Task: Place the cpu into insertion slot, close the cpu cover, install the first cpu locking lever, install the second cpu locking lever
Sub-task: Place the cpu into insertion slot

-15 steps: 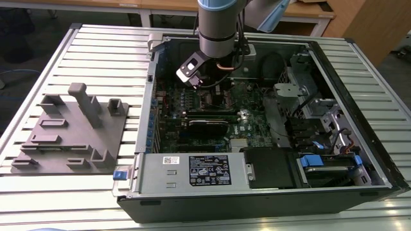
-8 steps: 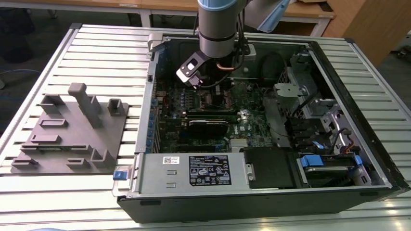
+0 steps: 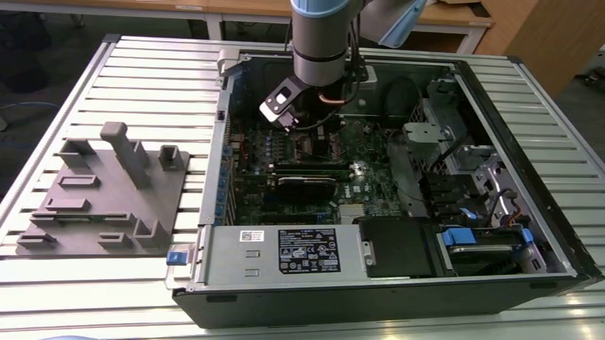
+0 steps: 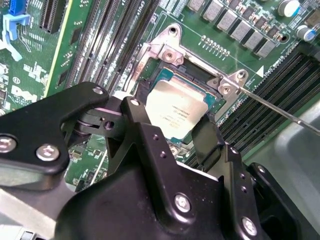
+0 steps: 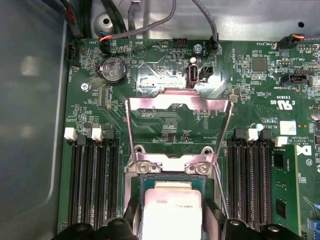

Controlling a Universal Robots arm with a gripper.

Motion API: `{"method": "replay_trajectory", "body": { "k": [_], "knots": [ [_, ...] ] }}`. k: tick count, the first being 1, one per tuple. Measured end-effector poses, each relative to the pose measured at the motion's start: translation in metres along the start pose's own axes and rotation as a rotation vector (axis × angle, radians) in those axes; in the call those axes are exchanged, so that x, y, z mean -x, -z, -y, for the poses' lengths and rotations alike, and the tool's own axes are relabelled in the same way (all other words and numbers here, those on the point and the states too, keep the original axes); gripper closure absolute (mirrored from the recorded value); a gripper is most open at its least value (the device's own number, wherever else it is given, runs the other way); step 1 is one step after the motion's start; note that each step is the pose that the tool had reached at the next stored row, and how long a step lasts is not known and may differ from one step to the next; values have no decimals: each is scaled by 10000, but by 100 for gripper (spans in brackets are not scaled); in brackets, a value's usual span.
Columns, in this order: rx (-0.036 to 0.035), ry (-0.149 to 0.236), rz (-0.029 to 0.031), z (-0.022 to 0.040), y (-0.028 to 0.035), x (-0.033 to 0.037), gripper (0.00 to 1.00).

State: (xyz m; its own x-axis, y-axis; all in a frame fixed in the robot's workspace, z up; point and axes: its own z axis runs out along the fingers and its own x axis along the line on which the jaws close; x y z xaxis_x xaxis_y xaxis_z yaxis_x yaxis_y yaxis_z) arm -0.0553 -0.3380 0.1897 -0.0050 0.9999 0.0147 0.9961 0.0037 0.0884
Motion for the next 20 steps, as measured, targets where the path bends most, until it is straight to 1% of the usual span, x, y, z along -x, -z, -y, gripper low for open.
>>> {"method": "replay_trajectory", "body": {
  "k": [6,11,19,20],
  "knots": [
    [0,0,1,-8,94,-1,40],
    [0,0,1,-13,143,-2,40],
    [0,1,3,-13,147,-2,40],
    [0,0,3,-13,147,-2,42]
  ]
}}
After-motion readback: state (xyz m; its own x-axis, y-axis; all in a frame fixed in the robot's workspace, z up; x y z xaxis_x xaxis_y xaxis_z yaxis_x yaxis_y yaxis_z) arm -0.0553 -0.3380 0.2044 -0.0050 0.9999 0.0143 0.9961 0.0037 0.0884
